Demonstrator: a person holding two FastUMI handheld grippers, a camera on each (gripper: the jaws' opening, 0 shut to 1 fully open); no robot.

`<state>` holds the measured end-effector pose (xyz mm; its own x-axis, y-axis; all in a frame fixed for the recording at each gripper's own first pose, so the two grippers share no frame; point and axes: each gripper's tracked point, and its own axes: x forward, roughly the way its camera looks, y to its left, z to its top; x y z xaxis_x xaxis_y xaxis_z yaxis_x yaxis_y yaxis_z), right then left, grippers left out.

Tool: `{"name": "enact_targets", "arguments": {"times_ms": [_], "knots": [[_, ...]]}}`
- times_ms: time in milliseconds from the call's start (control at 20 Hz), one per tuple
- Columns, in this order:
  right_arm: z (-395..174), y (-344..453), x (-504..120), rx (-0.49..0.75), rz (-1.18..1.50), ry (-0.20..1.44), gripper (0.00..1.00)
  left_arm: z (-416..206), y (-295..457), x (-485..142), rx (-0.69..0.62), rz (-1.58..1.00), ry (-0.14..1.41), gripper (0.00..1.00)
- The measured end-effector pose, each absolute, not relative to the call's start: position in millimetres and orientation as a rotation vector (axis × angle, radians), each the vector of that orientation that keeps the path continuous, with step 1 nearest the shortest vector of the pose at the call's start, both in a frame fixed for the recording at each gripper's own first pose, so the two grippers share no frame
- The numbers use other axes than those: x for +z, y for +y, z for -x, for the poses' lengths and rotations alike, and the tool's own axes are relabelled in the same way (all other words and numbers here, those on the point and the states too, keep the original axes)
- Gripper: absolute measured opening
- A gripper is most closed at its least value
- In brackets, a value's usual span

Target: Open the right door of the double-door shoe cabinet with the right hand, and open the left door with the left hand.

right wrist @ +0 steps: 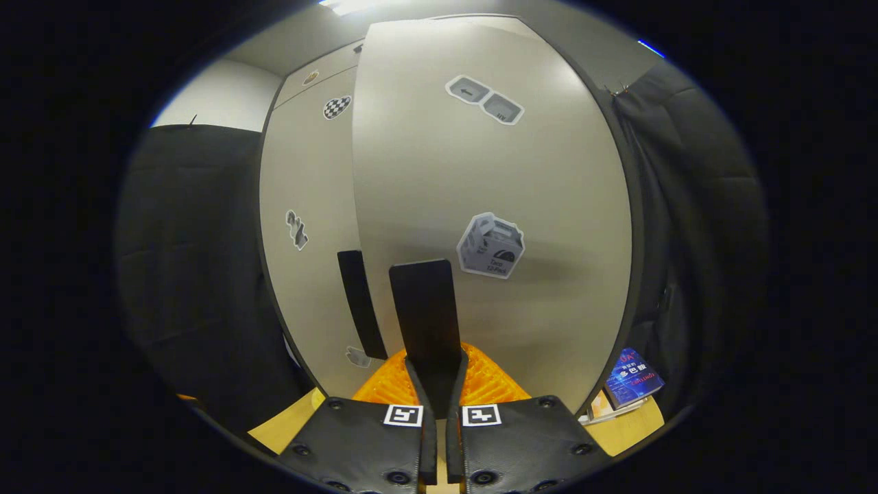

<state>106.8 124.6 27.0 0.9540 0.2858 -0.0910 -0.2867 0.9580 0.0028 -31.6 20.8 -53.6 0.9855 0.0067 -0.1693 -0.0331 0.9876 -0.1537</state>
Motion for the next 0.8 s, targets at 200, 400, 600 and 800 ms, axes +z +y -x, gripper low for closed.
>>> {"name": "enact_targets", "arguments": {"times_ms": [200,400,600,800], "knots": [[-87,108,26,0.306,0.010,0.095,0.07,34,9,-53,0.004,0.151,0.179,1.00],[-70,91,26,0.305,0.010,0.095,0.07,34,-4,-52,-0.017,0.138,0.175,1.00],[-54,72,26,0.297,0.005,0.093,0.07,30,-18,-53,-0.040,0.143,0.179,0.98],[-41,50,28,0.278,-0.030,0.093,0.07,22,-34,-56,-0.085,0.144,0.188,1.00]]}}
